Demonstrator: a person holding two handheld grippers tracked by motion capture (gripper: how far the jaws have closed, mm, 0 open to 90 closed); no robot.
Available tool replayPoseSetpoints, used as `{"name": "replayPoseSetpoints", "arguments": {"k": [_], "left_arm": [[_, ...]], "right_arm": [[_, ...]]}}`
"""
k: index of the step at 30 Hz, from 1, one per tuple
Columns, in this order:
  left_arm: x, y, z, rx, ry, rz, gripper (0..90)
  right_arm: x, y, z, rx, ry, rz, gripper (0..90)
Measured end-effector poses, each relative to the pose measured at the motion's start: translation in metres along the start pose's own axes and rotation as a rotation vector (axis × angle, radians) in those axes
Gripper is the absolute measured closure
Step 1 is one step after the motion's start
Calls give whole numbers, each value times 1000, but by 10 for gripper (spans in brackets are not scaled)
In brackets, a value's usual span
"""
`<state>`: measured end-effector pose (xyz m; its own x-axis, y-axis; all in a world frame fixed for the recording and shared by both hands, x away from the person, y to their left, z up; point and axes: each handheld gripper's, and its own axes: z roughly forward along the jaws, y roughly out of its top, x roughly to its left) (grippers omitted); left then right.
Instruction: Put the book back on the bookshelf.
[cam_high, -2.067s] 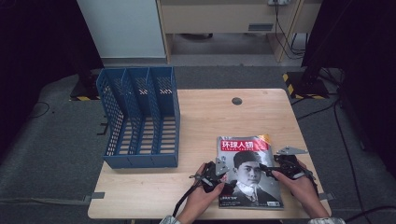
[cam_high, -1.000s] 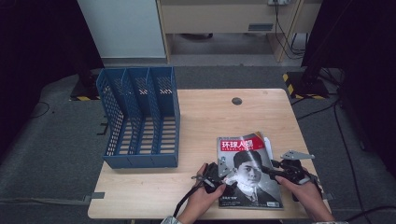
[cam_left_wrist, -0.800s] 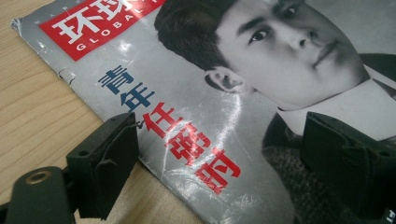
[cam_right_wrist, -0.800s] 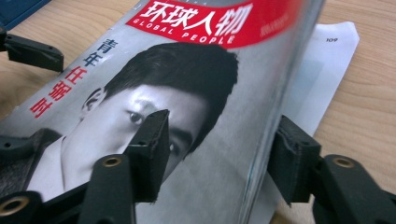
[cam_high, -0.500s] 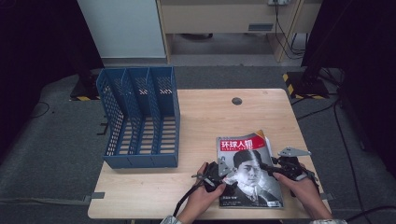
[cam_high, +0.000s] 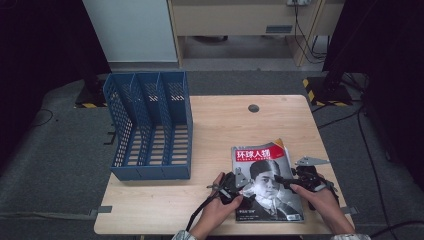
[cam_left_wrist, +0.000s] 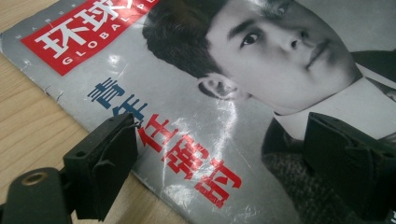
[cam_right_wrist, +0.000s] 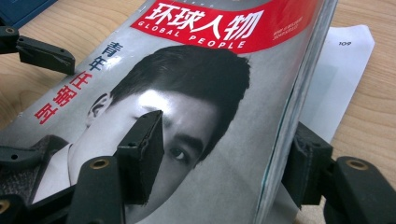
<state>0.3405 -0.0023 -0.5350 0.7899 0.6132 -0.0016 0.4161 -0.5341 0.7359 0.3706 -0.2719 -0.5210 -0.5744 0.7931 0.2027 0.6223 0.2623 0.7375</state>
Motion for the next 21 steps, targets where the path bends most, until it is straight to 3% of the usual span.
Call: {"name": "replayPoseSetpoints", "arguments": {"k": [3, 6, 9, 13, 15, 16, 17, 19, 21], "left_arm": [[0, 1, 1, -1, 0, -1, 97], [0, 1, 1, -1, 0, 0, 97], [-1, 1, 1, -2, 4, 0, 97], [-1, 1, 0, -5, 23, -16, 93], [1, -1, -1, 14, 70, -73, 44], [1, -1, -1, 14, 70, -73, 26], [5, -3, -1, 25, 61, -121, 28], [7, -3, -2, 25, 52, -112, 33], [6, -1, 0, 22, 14, -73, 49]], "right_arm": [[1, 0, 3, 3, 9, -1, 316], [1, 1, 5, 0, -2, -7, 344], [2, 0, 0, -15, -45, -35, 487], [2, -1, -1, -16, -72, -48, 528], [2, -2, -1, -22, -77, -37, 531], [2, -2, -1, -22, -77, -37, 531], [1, -2, -2, -28, -74, -29, 531], [0, -3, -2, -27, -66, -26, 527], [0, -3, -2, -28, -63, -27, 519]]}}
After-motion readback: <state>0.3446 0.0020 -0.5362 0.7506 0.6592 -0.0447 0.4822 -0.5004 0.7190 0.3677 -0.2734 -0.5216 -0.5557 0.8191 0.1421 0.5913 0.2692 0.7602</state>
